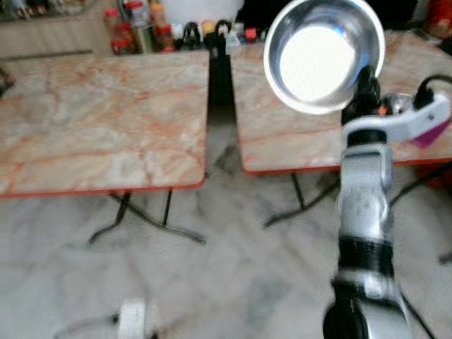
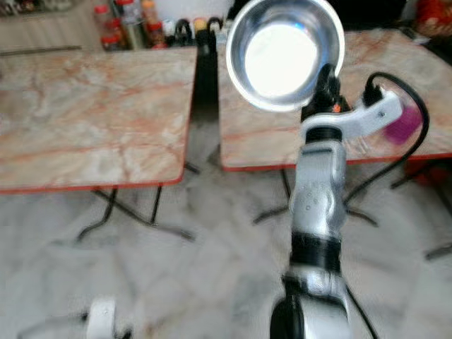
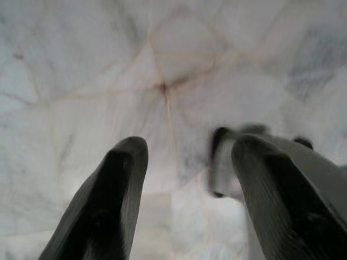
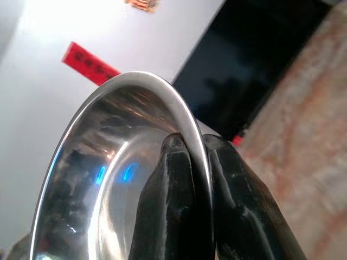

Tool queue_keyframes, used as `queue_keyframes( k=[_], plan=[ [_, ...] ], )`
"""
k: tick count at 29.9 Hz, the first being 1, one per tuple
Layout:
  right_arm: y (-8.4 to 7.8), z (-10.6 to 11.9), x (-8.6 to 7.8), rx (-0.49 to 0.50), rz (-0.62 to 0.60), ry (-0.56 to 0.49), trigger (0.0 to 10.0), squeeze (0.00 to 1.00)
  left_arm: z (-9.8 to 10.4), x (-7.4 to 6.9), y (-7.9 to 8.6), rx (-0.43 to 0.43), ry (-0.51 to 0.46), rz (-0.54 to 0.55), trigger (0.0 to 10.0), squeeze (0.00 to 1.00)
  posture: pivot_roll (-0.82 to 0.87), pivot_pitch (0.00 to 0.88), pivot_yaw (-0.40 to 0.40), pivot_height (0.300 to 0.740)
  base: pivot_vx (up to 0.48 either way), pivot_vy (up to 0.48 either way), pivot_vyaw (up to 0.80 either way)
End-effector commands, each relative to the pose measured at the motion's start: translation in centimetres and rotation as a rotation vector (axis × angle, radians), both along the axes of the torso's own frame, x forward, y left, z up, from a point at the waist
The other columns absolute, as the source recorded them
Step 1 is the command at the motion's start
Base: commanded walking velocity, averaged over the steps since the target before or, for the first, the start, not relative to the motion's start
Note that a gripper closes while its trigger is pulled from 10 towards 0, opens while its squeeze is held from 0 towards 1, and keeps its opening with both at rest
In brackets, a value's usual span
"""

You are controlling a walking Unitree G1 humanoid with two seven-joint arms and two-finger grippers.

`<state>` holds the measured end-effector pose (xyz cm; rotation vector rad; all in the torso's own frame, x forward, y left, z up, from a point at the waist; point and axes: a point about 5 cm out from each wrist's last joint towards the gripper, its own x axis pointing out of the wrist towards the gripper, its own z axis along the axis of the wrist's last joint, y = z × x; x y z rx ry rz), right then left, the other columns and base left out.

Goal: Setting the table

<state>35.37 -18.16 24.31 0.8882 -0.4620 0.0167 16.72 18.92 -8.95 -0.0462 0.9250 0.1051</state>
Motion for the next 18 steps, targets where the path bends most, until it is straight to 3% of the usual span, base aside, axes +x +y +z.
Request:
queue_keyframes(
  k=[1,18],
  plan=[
    [0.48,1.16,-0.02,0.001,0.015,-0.038,10.0,0.00,0.19,0.26,0.72,0.026,0.003,-0.011,10.0,0.00,-0.05,0.077,0.036,0.740,0.000,0.480,0.00],
    [1.16,1.02,-0.03,-0.011,0.031,-0.037,10.0,0.00,0.16,0.10,0.99,0.040,0.010,-0.026,10.0,0.00,-0.04,0.046,0.044,0.740,0.000,0.480,0.00]
  ],
)
